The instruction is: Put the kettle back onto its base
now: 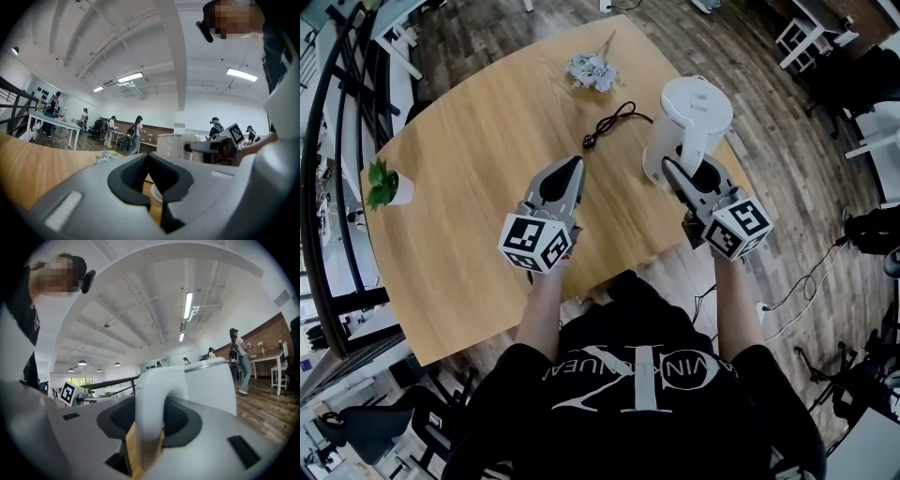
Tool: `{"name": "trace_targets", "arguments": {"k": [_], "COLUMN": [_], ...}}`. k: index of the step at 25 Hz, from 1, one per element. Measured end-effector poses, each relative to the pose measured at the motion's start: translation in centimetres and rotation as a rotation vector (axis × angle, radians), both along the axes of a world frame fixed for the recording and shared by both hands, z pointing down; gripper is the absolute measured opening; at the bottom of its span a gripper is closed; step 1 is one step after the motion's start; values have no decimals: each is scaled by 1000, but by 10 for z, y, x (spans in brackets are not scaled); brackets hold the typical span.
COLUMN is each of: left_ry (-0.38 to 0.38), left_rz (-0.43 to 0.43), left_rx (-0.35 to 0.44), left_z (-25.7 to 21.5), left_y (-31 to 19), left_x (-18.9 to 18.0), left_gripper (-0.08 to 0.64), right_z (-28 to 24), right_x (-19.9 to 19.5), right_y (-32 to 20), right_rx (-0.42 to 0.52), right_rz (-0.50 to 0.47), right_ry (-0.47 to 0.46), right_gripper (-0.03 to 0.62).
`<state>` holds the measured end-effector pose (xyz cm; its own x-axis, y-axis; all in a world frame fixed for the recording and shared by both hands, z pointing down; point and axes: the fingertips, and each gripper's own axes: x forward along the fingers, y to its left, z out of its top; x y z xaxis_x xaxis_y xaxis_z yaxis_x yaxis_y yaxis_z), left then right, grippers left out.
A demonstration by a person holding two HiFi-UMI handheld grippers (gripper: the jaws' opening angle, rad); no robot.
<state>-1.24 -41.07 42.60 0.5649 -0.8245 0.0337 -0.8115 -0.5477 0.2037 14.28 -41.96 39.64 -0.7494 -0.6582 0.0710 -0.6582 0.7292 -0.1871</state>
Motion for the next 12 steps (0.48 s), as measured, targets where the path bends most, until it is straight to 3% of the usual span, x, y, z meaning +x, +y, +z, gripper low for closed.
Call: {"name": "trace_targets", "arguments": {"k": [9,12], "left_ry": [-1,2], "left_rz": [11,9], "left_rx": [-4,-11], "left_z": [1,4], "left_y": [4,4], "left_x": [7,7], "left_gripper": [12,12], "right_z": [-16,-17], "right_x": [10,2], "right_y": [-37,-45], "right_rx": [-18,-18], "right_rz": [151,180], "right_ry": [-161,-161], "right_gripper": [158,158]}}
